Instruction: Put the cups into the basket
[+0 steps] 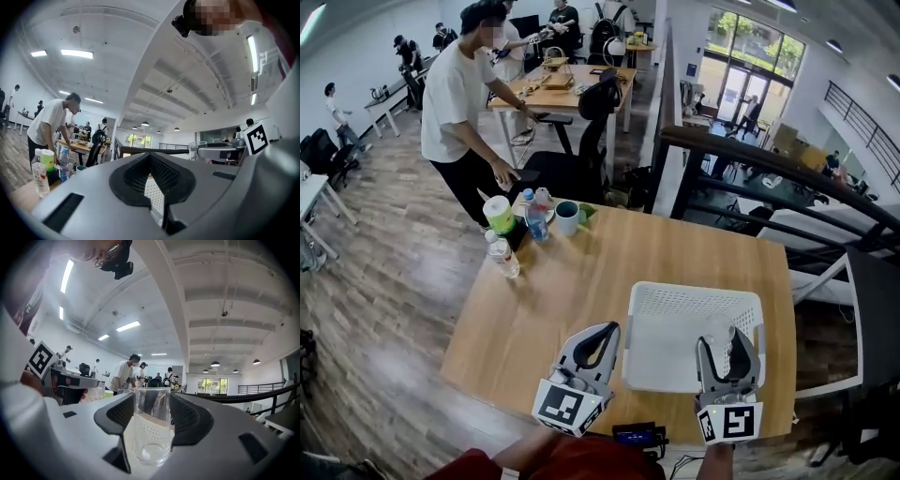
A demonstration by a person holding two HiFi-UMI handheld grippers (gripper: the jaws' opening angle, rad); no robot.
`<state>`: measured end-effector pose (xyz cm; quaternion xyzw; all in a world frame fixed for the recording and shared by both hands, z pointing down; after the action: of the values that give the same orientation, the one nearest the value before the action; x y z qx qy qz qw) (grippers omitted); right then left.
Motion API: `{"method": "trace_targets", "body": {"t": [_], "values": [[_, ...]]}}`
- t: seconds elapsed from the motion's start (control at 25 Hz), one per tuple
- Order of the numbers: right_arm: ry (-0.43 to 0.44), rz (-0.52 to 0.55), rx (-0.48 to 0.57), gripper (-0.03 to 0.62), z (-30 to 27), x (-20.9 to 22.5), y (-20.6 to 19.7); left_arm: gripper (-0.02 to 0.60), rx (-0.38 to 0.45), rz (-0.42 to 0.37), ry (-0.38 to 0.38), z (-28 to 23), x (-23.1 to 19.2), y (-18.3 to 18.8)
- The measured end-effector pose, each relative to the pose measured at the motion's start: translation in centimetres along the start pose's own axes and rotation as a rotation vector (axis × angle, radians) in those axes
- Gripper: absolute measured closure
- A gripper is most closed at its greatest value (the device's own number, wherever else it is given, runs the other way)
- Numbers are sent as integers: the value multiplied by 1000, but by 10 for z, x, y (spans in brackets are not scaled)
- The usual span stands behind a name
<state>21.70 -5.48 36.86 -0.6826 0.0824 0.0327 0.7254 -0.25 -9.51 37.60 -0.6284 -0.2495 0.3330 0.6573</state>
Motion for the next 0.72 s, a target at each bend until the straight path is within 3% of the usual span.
{"method": "trace_targets", "body": {"t": [0.32, 0.72], "values": [[82, 56, -32, 347, -30, -4, -9, 575, -9, 7, 74, 24, -15, -2], [184, 121, -133, 347, -55, -12, -39, 575, 0, 13, 96, 31, -20, -5]]}}
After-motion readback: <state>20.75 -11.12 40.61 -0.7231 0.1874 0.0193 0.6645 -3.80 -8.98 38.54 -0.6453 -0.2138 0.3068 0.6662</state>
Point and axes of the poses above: the fingertips, and each gripper's own axes: z backward along the fingers, x to its right, y out of its top, the point moved 5 cm from there along z, backward along the fingers, and after that the axes turned 10 degrees about -y, right-handed, at the moved point
